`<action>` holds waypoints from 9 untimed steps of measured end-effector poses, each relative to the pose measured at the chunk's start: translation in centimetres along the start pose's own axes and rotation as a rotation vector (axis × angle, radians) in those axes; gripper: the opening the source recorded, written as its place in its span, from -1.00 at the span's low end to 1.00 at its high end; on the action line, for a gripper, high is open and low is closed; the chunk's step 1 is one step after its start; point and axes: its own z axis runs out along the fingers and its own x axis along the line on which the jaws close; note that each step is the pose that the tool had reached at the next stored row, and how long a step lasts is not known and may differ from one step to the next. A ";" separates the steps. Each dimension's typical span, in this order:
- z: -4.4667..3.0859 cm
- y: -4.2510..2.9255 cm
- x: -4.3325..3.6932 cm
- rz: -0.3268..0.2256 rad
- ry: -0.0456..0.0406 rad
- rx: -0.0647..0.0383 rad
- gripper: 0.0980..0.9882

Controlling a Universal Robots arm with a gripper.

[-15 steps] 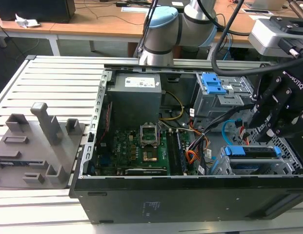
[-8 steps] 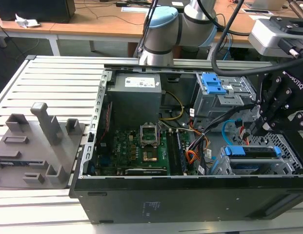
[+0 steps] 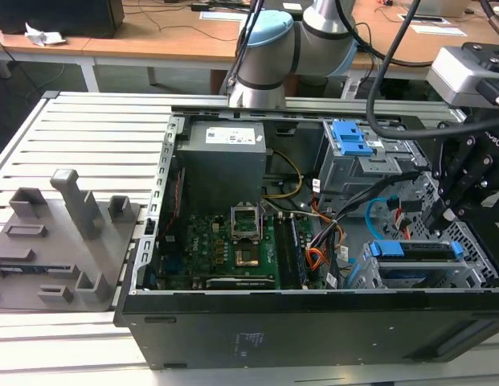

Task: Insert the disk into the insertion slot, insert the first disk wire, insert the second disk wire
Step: 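Insert the disk into the insertion slot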

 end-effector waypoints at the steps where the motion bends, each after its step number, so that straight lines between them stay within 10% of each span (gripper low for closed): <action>1: 0.19 -0.03 0.00 0.000 0.0000 0.000 -0.98; 9: 1.58 -0.81 -0.02 0.000 0.0002 -0.005 -0.98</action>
